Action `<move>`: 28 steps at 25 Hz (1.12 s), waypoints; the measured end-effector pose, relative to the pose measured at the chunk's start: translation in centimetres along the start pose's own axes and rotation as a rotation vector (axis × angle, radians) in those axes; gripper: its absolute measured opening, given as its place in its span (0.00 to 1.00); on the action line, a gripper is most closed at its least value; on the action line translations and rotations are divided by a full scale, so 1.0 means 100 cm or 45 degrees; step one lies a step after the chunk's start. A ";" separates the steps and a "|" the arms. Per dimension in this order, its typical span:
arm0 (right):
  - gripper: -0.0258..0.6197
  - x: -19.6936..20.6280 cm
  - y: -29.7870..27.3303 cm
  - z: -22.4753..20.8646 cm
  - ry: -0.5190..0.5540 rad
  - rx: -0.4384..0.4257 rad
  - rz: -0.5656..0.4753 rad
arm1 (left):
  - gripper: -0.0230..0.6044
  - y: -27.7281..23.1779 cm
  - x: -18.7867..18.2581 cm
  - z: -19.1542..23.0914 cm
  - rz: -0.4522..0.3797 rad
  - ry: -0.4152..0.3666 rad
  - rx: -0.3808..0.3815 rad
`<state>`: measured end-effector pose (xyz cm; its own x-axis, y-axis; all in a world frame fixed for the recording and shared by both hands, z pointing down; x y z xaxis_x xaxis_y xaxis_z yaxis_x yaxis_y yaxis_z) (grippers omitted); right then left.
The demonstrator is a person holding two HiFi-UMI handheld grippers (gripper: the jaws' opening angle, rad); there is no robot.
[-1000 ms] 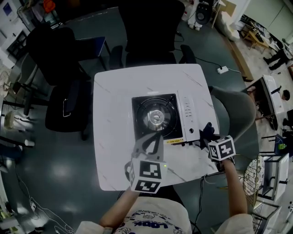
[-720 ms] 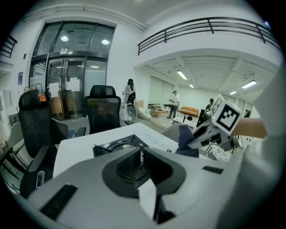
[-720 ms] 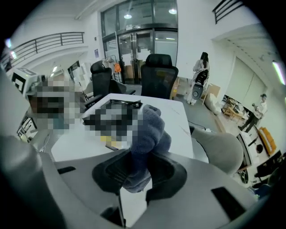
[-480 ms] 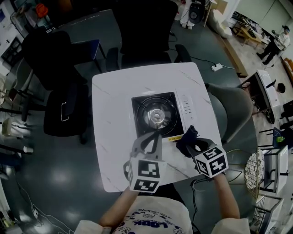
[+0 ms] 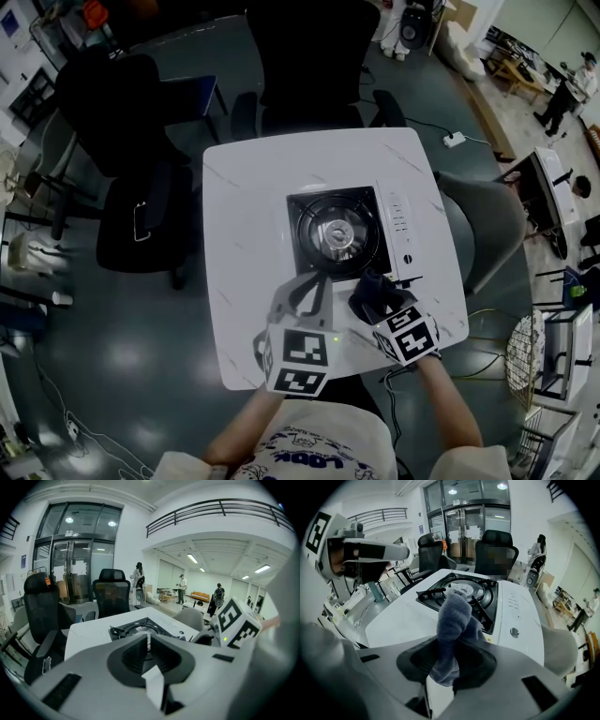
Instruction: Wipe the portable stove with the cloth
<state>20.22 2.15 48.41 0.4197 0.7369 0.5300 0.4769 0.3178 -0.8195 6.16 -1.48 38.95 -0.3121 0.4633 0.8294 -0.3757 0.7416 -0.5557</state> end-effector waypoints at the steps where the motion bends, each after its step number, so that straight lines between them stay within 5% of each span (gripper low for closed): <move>1: 0.21 0.001 -0.004 0.000 0.007 0.003 0.014 | 0.09 0.000 0.001 0.001 0.004 0.002 -0.002; 28: 0.21 0.031 -0.059 0.002 0.060 0.061 0.127 | 0.09 0.019 0.025 0.017 0.044 0.064 -0.111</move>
<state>18.58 2.72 54.84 0.4995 0.7376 0.4543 0.3939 0.2737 -0.8775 3.23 0.27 39.90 -0.2787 0.5117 0.8127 -0.2872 0.7631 -0.5790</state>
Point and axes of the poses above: the fingertips, and each gripper's own axes: y backward along the fingers, z to its left, x out of its underside, the point moved 5 cm from there along y, backward along the fingers, and after that the axes turned 11 degrees about -x, right-handed, at the moved point
